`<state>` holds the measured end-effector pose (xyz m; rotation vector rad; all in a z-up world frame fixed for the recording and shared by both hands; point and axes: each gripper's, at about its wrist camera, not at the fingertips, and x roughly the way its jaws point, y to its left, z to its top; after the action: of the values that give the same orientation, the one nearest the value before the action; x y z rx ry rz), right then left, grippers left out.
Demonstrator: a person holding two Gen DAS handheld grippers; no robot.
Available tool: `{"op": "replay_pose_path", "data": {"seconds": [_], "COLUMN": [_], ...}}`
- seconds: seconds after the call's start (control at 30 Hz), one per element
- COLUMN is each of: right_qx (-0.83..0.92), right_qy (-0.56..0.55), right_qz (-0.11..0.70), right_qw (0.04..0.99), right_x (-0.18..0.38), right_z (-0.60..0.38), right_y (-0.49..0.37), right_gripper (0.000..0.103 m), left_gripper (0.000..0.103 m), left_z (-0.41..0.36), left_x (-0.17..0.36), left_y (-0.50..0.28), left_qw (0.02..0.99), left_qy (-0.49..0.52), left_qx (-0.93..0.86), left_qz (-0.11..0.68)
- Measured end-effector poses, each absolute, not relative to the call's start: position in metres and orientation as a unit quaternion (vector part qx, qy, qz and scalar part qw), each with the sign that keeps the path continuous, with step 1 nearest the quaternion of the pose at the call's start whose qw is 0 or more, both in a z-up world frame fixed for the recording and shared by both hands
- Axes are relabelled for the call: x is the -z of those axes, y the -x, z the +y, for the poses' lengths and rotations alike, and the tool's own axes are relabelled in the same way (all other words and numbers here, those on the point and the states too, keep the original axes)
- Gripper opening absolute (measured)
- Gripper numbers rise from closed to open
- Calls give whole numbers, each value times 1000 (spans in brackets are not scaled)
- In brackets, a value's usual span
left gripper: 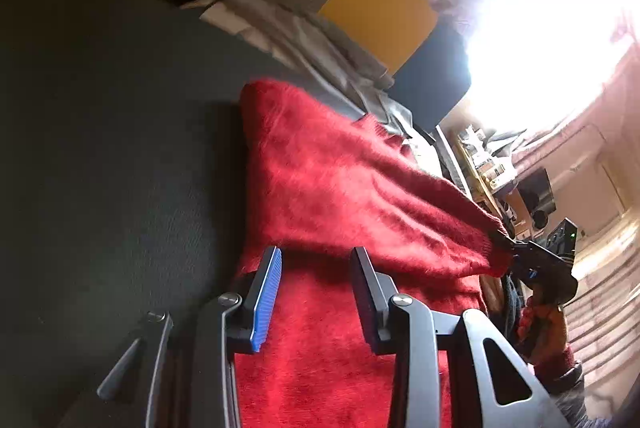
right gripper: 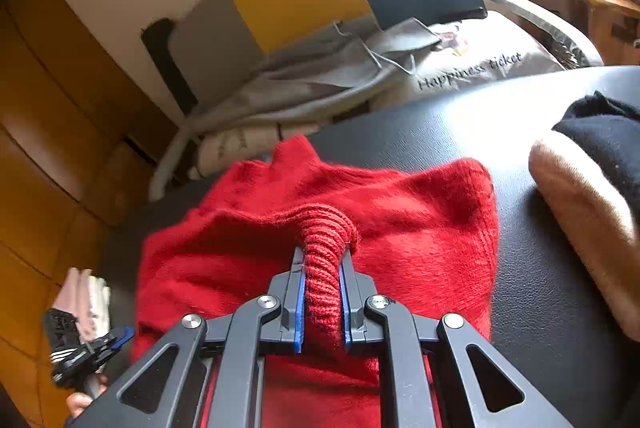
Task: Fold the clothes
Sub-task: 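Grasp the ribbed cuff with the right gripper and lay it onto the folded sweater, then open the right gripper and release the cuff onto the sweater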
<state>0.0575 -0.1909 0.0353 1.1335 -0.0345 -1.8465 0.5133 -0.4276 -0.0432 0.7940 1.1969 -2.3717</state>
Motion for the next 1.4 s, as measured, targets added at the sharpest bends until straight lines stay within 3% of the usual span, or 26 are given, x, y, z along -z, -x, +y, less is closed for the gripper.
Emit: {"op": "replay_pose_path", "data": {"seconds": [0.03, 0.07, 0.1, 0.17, 0.4, 0.53, 0.57, 0.67, 0.8, 0.97, 1.03, 1.1, 1.17, 1.2, 1.3, 1.4], "right_qx": [753, 762, 769, 784, 763, 744, 749, 764, 797, 795, 790, 804, 836, 851, 831, 797], "right_qy": [-461, -470, -479, -481, -478, -488, -478, -427, -360, -413, -431, -424, -373, -346, -315, -309], "right_qz": [-14, 12, 38, 55, -2, 43, 78, 174, 210, 181, 175, 172, 194, 205, 184, 205], "right_qw": [469, 446, 422, 388, 435, 455, 452, 451, 438, 406, 400, 380, 352, 337, 420, 476], "right_x": [-37, -29, -21, -7, 0, 11, 14, 4, -28, -8, 5, 5, -12, -20, -44, -41], "right_z": [-190, -192, -194, -186, -171, -204, -213, -233, -231, -220, -218, -211, -210, -210, -225, -255], "right_y": [-58, -55, -51, -44, -40, -48, -56, -81, -97, -75, -71, -70, -76, -79, -97, -115], "right_gripper": [15, 23, 44, 61, 65, 70, 67, 16, 15, 16, 23, 49, 62, 66, 77, 77], "left_gripper": [35, 35, 35, 35, 35, 36, 36, 36, 36, 36, 36, 36, 36, 36, 36, 36], "left_z": [-427, -426, -426, -423, -426, -425, -423, -418, -417, -428, -433, -438, -447, -452, -465, -473], "left_x": [39, 36, 32, 27, 23, 27, 28, 30, 27, 24, 20, 13, 7, 5, 6, 18], "left_y": [-510, -506, -502, -491, -474, -463, -461, -460, -465, -469, -467, -463, -455, -449, -428, -406], "left_qw": [182, 180, 179, 174, 185, 186, 183, 177, 177, 186, 190, 200, 209, 211, 227, 241], "left_qy": [-284, -286, -288, -292, -305, -316, -319, -323, -320, -309, -300, -293, -285, -281, -285, -307], "left_qx": [844, 846, 849, 855, 861, 860, 860, 864, 870, 869, 869, 874, 876, 877, 875, 867], "left_qz": [418, 411, 405, 391, 363, 355, 355, 344, 332, 339, 343, 333, 327, 327, 319, 310]}}
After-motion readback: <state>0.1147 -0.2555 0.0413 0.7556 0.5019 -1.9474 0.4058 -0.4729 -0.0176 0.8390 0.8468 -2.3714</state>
